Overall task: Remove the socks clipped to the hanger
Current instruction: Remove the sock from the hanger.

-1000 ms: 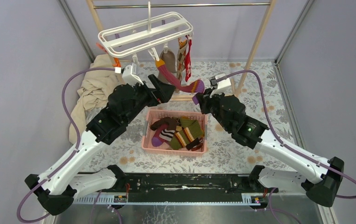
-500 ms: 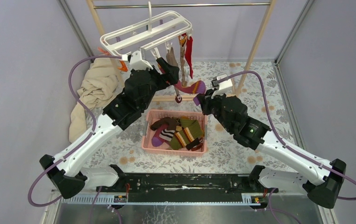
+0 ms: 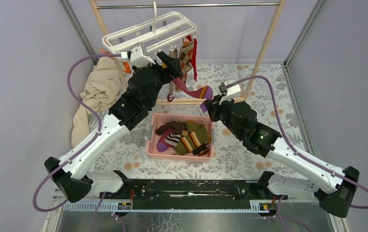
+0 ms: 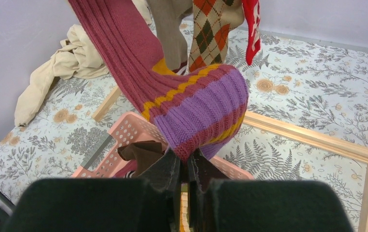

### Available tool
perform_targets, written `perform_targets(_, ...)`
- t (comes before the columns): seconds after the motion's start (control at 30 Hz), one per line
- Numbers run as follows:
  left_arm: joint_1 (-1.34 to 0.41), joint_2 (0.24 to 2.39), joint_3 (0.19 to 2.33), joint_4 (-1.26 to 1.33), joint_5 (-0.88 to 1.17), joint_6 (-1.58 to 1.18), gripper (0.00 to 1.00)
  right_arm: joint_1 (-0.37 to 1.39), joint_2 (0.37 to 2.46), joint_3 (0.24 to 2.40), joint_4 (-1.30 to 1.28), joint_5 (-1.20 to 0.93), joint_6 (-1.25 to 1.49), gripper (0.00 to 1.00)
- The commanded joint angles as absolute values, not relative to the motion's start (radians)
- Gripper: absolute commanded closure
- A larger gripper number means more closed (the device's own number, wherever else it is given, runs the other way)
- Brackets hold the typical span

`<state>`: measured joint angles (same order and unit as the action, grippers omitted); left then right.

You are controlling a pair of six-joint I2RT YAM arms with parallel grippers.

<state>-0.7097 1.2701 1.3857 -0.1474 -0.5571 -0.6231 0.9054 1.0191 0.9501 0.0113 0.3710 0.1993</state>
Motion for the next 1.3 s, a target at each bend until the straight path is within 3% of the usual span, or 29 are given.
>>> perform_targets(0.0,-0.648,1.275,1.419,-0.075,-0.524,-0.632,0.15,0.914,0.991,0.945,0.045,0.353,0.206,0.98)
perform_targets(0.5,-0.548,1.291,1.423,-0.066,-0.379,-0.659,0.3,0.914,1.003,0.934,0.059,0.34,0.203,0.98)
perform_targets(0.9,-0.546,1.218,1.332,0.028,-0.424,-0.666,0.32,0.914,1.014,0.931,0.064,0.328,0.194,0.99)
perform_targets(1.27,-0.546,1.231,1.328,0.042,-0.449,-0.666,0.45,0.914,1.019,0.92,0.073,0.317,0.197,0.99)
